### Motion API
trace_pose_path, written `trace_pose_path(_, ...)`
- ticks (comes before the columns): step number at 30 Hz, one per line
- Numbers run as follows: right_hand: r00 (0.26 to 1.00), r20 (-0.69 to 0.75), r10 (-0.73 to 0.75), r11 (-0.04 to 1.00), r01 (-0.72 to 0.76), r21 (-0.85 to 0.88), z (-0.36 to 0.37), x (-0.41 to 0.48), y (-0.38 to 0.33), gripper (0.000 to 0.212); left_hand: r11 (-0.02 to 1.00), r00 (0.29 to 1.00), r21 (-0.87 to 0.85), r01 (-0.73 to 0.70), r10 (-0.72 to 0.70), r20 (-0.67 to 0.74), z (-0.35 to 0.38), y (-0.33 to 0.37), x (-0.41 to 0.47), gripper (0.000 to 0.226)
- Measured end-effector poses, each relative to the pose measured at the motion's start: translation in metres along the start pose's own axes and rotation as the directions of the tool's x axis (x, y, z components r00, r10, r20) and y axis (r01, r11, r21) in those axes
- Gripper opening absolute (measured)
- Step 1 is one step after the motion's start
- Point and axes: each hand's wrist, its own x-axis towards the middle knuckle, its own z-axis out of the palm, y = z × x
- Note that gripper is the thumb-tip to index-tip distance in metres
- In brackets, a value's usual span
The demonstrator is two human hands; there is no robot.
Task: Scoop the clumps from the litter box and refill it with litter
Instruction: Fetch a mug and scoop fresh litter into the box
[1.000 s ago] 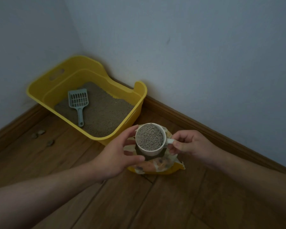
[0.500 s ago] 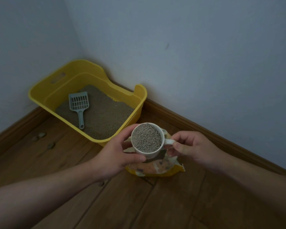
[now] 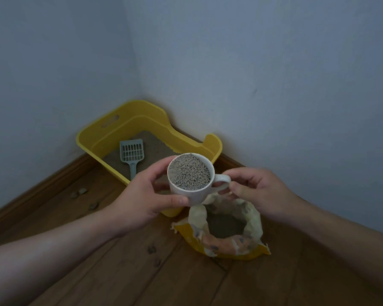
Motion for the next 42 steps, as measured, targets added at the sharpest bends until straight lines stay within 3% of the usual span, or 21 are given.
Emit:
trace_pose_path(3,1.0,-0.01,-0.014,0.999,0.014,0.053,0.014,0.024,-0.008,0.029,0.999,0.997,-0.049,-0.017,0.013,-0.076,-0.02,0.01,-0.001,0.079)
trace_pose_path(10,0.999,-0.045,0.002,0.995,0.003,0.097,0.049,0.065,-0.021,0.033,0.999,0.988,-0.047,0.014,-0.021,-0.155,-0.057,0.001,0.003,0.079)
trace_pose_path(29,0.974,-0.223,0.04,0.996,-0.021,0.086,0.053,0.127,0.026,0.03,0.949,0.942,-0.237,0.205,-0.258,-0.216,-0.069,-0.037,0.042,0.064)
trace_pose_path(42,0.982,-0.156,0.108,0.993,-0.114,-0.031,0.061,0.141,0.048,0.043,0.951,0.885,-0.067,0.302,-0.306,-0.35,-0.07,-0.054,0.053,0.044)
